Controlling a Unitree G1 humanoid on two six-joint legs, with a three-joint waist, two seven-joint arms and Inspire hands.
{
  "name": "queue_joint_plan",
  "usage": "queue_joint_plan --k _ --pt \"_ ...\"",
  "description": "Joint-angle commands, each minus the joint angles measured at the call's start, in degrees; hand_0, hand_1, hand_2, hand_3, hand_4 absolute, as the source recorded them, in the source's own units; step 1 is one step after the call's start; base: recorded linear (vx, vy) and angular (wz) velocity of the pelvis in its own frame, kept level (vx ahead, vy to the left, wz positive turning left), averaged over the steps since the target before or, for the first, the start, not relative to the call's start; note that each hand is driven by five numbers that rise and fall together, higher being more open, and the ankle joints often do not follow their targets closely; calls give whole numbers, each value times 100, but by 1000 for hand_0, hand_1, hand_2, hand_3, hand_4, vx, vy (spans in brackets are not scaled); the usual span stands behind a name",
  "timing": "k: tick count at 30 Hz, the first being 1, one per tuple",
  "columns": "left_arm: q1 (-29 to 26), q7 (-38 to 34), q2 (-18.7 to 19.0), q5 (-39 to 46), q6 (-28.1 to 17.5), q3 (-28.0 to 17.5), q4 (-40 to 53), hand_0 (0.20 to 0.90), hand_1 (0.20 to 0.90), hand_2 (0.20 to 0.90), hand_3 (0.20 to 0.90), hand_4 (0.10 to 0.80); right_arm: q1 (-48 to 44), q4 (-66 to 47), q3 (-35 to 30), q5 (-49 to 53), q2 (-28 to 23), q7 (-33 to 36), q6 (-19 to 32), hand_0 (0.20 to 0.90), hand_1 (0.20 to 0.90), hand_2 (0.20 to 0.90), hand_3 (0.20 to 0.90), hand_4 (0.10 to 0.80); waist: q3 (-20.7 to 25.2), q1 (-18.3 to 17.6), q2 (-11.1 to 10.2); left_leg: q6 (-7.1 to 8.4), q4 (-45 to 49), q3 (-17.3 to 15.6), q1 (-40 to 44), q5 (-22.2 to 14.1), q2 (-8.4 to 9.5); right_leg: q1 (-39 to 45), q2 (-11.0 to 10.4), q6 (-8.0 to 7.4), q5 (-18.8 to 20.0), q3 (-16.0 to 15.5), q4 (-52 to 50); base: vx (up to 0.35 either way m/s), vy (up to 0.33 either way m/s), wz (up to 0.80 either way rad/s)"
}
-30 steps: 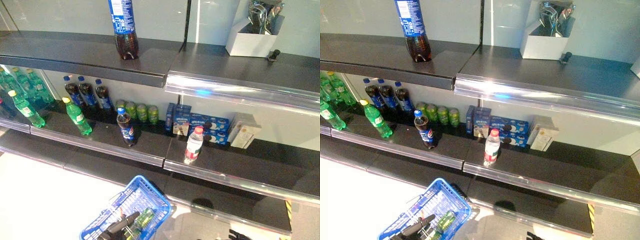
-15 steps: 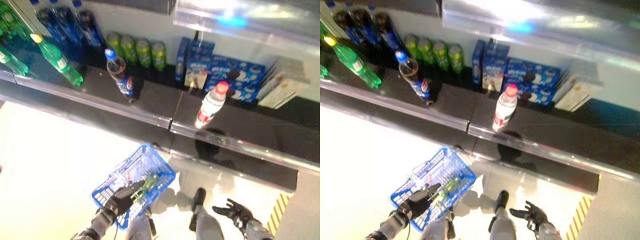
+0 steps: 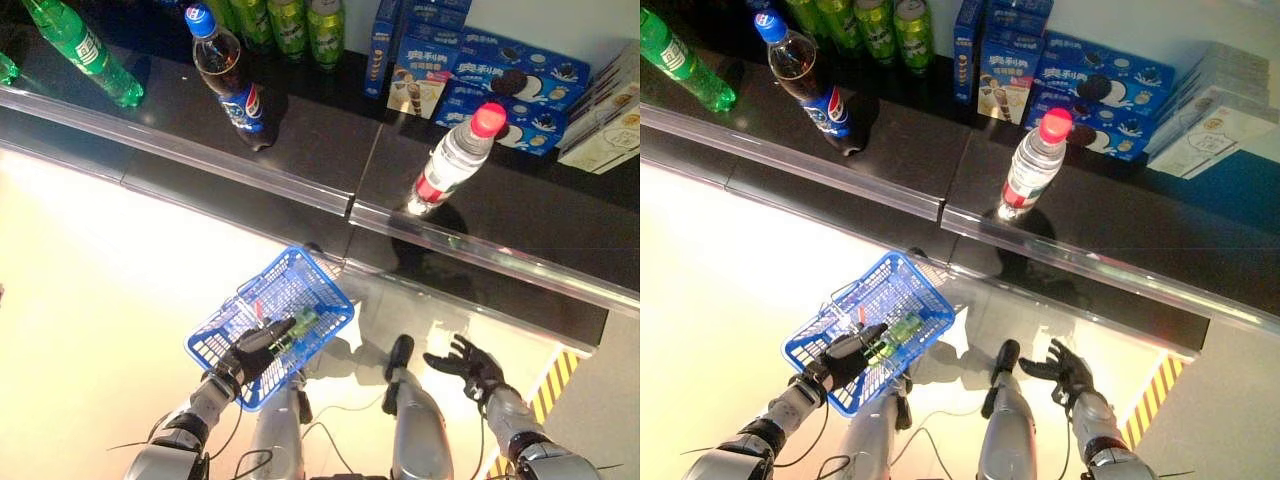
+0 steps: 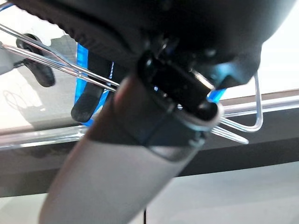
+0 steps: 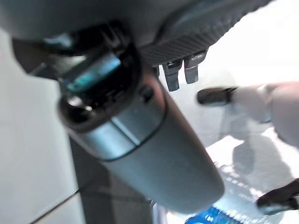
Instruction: Pick up the drink and place into the basket.
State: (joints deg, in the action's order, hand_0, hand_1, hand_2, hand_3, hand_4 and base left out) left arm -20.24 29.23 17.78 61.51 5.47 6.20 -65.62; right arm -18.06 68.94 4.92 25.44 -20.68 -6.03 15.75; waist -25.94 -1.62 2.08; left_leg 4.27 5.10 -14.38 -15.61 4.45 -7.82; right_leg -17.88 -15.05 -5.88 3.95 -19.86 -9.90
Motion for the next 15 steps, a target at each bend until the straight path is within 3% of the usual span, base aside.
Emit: queue_joint_plan --k 1,4,5,11,15 --pt "21 387 113 431 -65 80 432 300 300 300 200 100 15 -637 273 130 -291 193 638 900 900 900 900 800 212 129 -141 -33 926 -18 -506 -419 -30 -518 -194 -280 -311 517 -906 -55 -27 5" --pt "35 350 156 443 -58 125 508 300 300 300 200 100 -14 -1226 473 -96 -336 412 722 900 900 900 900 800 200 121 -157 -57 958 -13 -527 -441 -40 -577 -230 -293 -298 523 -977 -11 -20 5" --pt "62 321 176 469 -54 146 573 300 300 300 200 100 -8 -1583 551 -204 -367 506 719 900 900 900 900 800 196 112 -161 -15 994 36 -468 -581 -35 -548 -238 -365 -417 564 -1052 43 -12 8" --pt "300 209 265 589 -105 191 935 300 300 300 200 100 152 -3367 1088 -1507 -594 954 642 900 900 900 900 800 147 60 -196 -55 1022 -3 -470 -620 -23 -572 -260 -387 -362 562 -1036 6 -1 1" --pt "363 192 301 653 -94 221 1092 300 300 300 200 100 186 -4218 1347 -2017 -757 889 489 900 900 900 900 800 122 5 -209 -99 1028 13 -478 -649 33 -592 -216 -382 -381 617 -1023 0 0 0"
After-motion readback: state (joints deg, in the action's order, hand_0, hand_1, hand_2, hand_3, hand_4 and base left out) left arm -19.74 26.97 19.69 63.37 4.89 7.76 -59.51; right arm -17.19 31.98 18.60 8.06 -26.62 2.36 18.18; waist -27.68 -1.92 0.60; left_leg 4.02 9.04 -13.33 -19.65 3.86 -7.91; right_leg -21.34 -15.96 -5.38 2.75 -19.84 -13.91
